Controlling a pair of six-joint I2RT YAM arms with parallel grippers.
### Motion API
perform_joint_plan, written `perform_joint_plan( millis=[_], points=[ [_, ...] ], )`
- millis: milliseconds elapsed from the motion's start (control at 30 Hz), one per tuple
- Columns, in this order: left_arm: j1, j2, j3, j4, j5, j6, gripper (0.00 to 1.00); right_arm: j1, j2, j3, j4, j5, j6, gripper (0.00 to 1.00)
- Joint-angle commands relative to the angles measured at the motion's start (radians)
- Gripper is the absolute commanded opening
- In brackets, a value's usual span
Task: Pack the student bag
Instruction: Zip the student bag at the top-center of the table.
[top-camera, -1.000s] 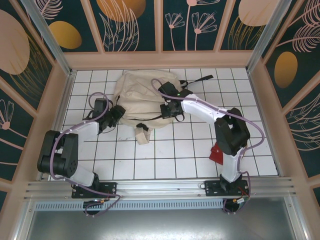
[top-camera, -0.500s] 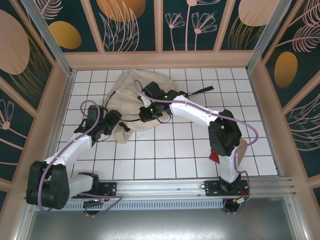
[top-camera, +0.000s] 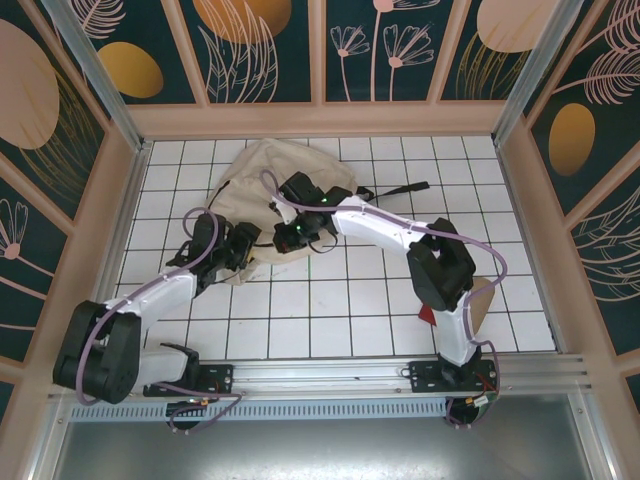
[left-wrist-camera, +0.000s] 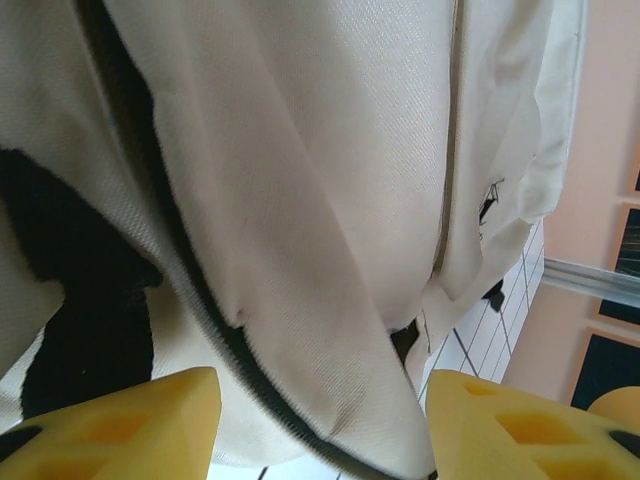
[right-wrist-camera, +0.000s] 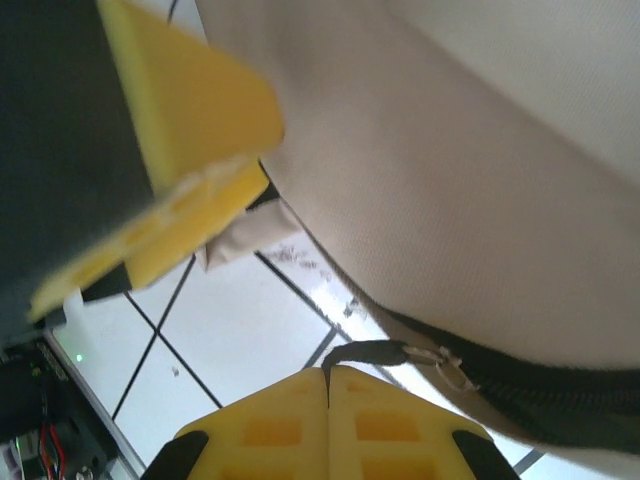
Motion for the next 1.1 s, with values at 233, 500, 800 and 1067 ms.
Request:
perform_joint_plan(
  millis=[233, 500, 800, 1067],
  points=[
    [-0.017, 0.108, -0.037, 0.092, -0.057, -0.051, 0.22, 0.017, -0.156, -0.110, -0.069, 0.027, -0.049, 0.00],
    [-0.018, 0.129, -0.069, 0.036, -0.140, -0.019, 0.00, 0.017, -0.117, -0.086, -0.264, 0.442, -0.045, 0.00],
    [-0.016, 0.127, -0.106, 0.031, -0.170, -0.007, 0.00, 0.001, -0.046, -0.049, -0.332, 0.685, 0.002, 0.00],
    [-0.017, 0.106, -0.101, 0.004, -0.183, 0.015, 0.00, -0.087, 0.039, -0.007, -0.297, 0.804, 0.020, 0.00]
  ],
)
